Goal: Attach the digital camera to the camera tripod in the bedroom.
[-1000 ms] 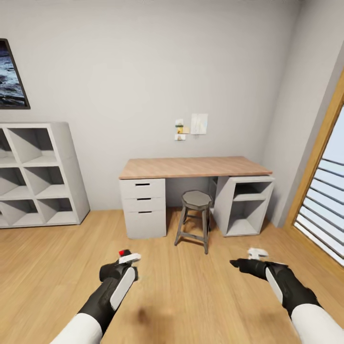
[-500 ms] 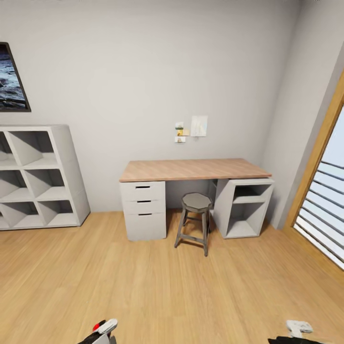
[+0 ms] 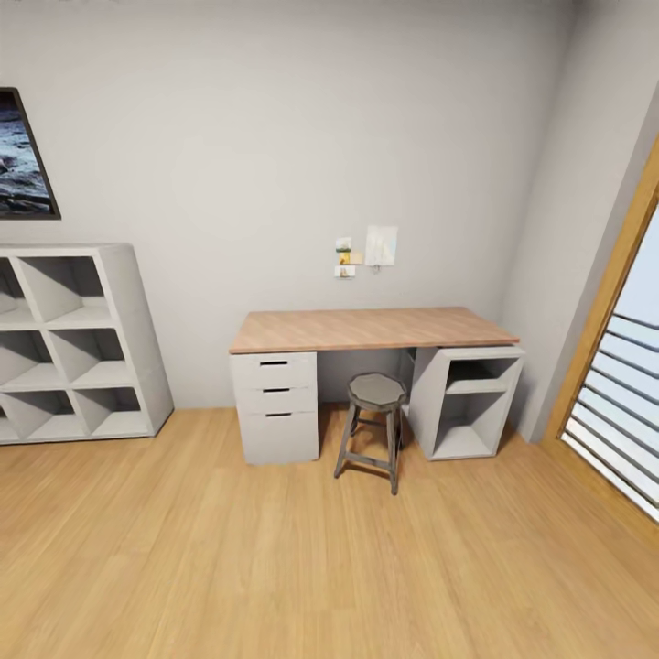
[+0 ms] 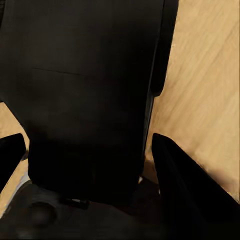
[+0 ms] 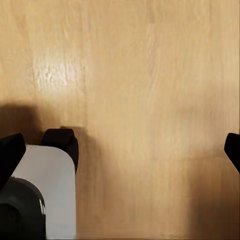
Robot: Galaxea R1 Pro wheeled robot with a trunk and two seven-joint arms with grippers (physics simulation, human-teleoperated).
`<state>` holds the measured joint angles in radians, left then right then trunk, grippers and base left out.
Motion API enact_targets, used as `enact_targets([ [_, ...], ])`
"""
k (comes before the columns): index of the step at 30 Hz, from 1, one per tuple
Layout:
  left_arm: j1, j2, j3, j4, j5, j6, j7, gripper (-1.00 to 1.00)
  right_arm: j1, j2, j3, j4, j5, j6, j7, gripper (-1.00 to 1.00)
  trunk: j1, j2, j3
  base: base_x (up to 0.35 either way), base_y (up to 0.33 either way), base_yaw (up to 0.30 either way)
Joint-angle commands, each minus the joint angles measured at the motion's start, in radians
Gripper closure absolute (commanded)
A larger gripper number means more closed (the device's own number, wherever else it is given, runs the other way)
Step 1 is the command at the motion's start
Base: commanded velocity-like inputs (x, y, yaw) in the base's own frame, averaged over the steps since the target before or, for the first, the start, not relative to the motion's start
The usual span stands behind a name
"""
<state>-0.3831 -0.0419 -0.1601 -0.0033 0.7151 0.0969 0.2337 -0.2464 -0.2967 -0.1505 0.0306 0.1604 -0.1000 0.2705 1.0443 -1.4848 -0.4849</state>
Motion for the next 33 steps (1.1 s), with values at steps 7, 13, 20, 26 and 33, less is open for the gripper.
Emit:
enact_targets([
  [7, 0.117, -0.025, -0.007, 0.003, -0.025, -0.049, -0.008, 1.00, 0.008, 0.048, -0.009, 0.003, 0.034, -0.027, -0.100, -1.00, -0.027, 0.049, 0.021, 0.000, 0.000, 0.000],
  [13, 0.145, -0.027, -0.006, 0.003, -0.026, -0.072, -0.019, 1.00, 0.009, 0.051, -0.009, 0.003, 0.037, -0.030, -0.115, -1.00, -0.050, 0.091, 0.040, 0.000, 0.000, 0.000],
  [20, 0.151, -0.028, -0.006, 0.005, -0.019, -0.178, -0.036, 1.00, 0.009, 0.055, -0.009, 0.003, 0.039, -0.029, -0.168, -1.00, -0.077, 0.140, 0.062, 0.000, 0.000, 0.000],
  [26, 0.151, -0.029, -0.006, 0.005, -0.019, -0.193, -0.037, 1.00, 0.009, 0.058, -0.009, 0.003, 0.038, -0.028, -0.193, -1.00, -0.100, 0.182, 0.081, 0.000, 0.000, 0.000],
  [33, 0.151, -0.029, -0.006, 0.005, -0.019, -0.200, -0.037, 1.00, 0.009, 0.059, -0.009, 0.003, 0.038, -0.026, -0.205, -1.00, -0.127, 0.231, 0.103, 0.000, 0.000, 0.000],
])
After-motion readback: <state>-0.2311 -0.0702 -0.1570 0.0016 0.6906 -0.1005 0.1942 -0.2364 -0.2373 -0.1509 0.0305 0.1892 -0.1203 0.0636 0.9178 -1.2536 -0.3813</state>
